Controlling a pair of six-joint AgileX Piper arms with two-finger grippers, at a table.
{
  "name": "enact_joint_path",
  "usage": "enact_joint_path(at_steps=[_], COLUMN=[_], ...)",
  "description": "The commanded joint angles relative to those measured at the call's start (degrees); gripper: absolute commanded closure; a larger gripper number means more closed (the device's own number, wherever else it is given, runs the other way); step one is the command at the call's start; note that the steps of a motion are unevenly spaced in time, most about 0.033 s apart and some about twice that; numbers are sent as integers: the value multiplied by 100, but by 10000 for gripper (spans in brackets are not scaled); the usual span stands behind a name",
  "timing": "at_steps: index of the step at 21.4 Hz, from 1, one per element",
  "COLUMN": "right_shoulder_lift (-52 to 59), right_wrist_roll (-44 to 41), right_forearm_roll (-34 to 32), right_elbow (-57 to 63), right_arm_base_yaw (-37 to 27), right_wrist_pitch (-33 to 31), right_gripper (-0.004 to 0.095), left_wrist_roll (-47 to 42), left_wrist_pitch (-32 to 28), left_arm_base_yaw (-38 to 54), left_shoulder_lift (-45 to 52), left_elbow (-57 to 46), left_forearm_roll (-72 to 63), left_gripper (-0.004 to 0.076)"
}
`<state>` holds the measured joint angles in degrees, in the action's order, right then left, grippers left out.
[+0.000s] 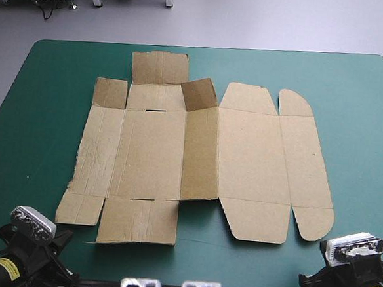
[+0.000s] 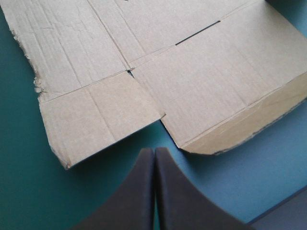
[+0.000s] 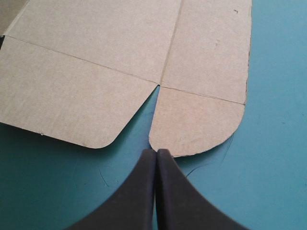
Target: Fold the box
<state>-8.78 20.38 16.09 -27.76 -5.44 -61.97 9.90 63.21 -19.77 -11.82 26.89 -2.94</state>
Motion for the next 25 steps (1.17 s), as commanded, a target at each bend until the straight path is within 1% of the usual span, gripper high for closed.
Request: enact_joint_path(at_steps=[1,16,21,23,25], right_shoulder_lift=[-77,-77,-77,-77,-77], right_wrist_roll=[23,23,23,23,23], right_forearm_roll=[78,78,78,78,78], right_elbow=[-119,-119,-119,-119,-119], right_arm_base_yaw=[16,16,16,16,16], right_wrist_pitch=[330,330,330,330,330], right_gripper=[932,932,932,932,932], left_wrist_roll=[-27,-27,-70,-146,-373], left_wrist_pitch=[-343,-328,-328,-297,-137], left_arm_base_yaw=[-5,-5,-5,-5,-5], left_shoulder_lift=[-79,-100,-523,-908,-1448], left_elbow=[132,192,1258,1713,2278], left_forearm_roll=[-70,-70,294,563,1060], left_gripper=[734,734,734,734,734])
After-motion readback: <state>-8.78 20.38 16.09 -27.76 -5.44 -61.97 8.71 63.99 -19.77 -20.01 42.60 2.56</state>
